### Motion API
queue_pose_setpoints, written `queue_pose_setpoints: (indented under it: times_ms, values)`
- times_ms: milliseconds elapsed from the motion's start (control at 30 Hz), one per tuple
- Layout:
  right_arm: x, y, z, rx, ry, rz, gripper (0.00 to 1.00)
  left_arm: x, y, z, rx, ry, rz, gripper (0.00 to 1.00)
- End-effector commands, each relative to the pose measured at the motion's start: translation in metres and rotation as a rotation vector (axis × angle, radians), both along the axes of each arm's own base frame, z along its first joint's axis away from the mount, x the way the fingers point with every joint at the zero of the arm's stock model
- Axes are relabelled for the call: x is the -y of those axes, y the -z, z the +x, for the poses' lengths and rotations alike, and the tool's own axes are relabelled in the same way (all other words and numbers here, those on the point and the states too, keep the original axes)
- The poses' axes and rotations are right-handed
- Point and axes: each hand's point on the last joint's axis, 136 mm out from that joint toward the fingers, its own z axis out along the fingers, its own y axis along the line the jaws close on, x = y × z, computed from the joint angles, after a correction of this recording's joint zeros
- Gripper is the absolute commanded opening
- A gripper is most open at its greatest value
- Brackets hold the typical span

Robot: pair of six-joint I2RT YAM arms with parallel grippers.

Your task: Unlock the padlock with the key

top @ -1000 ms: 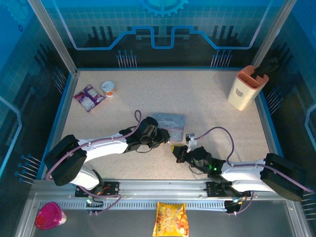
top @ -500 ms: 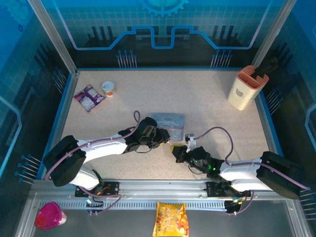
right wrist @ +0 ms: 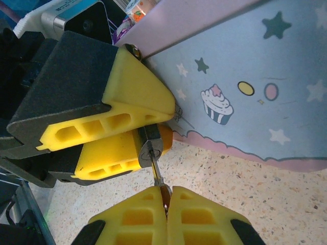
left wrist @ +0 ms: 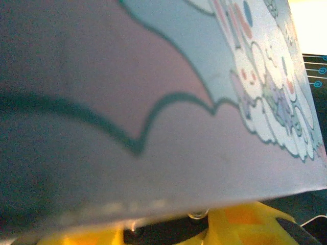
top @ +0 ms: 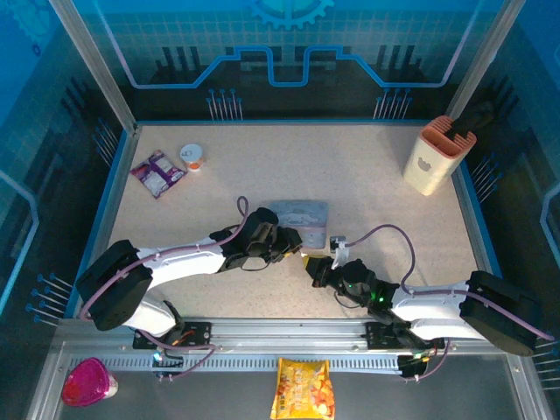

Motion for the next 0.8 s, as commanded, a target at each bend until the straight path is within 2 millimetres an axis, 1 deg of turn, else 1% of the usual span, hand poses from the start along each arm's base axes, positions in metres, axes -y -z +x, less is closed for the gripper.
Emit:
queue_pose_setpoints:
  times_ms: [0, 333, 533, 767]
  values:
    - [0.003, -0.018, 0.008, 0.038, 0.045, 0.063, 0.00, 0.010, -0.026, 0.000, 0.048, 0.013, -0.079, 0.09]
    - [-0.001, -0.021, 0.010, 0.047, 0.040, 0.074, 0.00, 0.024, -0.037, -0.006, 0.057, 0.022, -0.121, 0.07]
    - [-0.001, -0.024, 0.012, 0.044, 0.035, 0.089, 0.00, 0.028, -0.035, -0.013, 0.050, 0.035, -0.116, 0.07]
    - [-0.006, -0.035, 0.016, 0.052, 0.030, 0.132, 0.00, 0.041, -0.035, -0.021, 0.047, 0.062, -0.130, 0.07]
